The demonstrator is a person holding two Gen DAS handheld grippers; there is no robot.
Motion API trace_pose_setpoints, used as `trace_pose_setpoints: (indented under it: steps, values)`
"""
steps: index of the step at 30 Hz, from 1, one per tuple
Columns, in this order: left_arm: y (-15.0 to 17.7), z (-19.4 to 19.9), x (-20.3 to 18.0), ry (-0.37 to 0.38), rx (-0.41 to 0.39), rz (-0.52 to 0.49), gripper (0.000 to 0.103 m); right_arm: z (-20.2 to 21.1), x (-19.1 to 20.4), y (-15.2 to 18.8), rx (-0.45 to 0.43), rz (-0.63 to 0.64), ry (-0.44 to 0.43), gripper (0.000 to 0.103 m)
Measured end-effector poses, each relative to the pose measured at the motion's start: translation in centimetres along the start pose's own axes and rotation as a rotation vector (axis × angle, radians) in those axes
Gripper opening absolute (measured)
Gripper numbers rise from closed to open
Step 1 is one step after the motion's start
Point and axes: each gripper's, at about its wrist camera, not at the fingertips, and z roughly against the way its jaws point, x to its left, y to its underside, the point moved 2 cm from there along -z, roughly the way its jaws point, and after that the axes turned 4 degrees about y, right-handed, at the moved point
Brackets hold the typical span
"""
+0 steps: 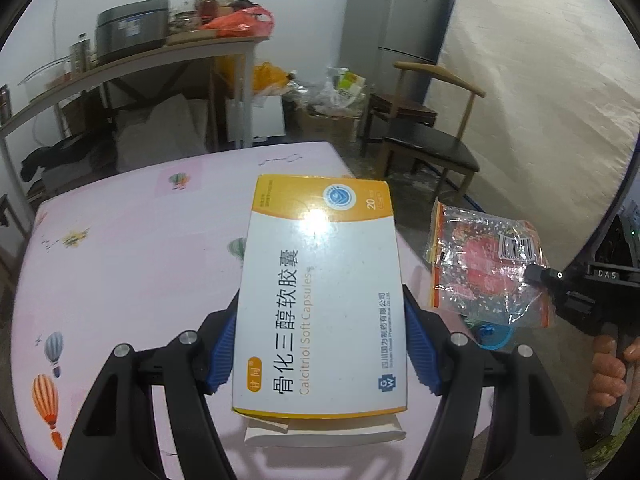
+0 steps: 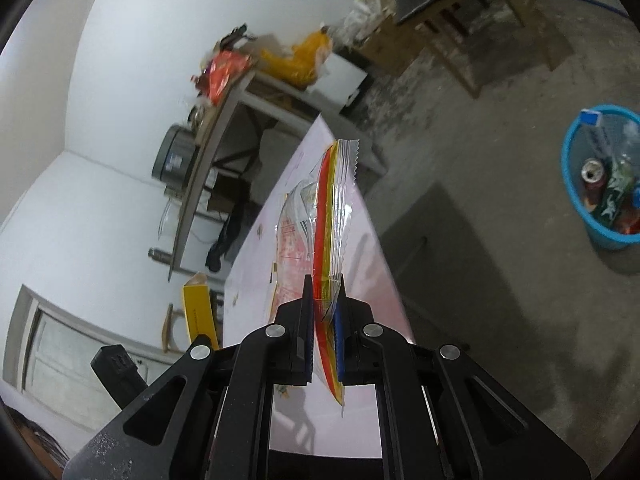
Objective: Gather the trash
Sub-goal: 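Lift the medicine box with the left tool while the right tool lifts the bag, then carry box and bag over the wastebasket and open both tools to drop them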
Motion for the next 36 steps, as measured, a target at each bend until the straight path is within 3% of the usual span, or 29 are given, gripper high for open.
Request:
trace_pose_setpoints:
  steps: [8, 12, 21, 31, 36]
  values:
    - [-1.9, -1.9, -4.3, 0.076, 0.022, -0.043, 0.069, 3.4, -3.6, -1.0, -0.092, -0.084, 0.021, 0.007]
    - [-2.7, -3.1, -6.4, 0.136, 0.062, -0.068, 0.069, 6.1, -5.6, -1.2, -0.178, -0.135, 0.057, 0.007]
    - [-4.5, -9.2, -15.3, 0.332, 0.234, -0.166, 0.069, 12.6, -14.3, -0.2, -0.378, -0.356, 0.199, 0.007]
    - [-2.6, -21.2, -25.6, 0.423, 0.513, -0.208, 0.069, 11.9, -23.4, 0.4, -0.371, -0.544, 0.297, 0.007]
    - [-2.7, -25.8, -30.5, 0.424, 0.543, -0.229, 0.07, 9.9, -25.9, -2.0, -0.366, -0.574, 0.311, 0.008]
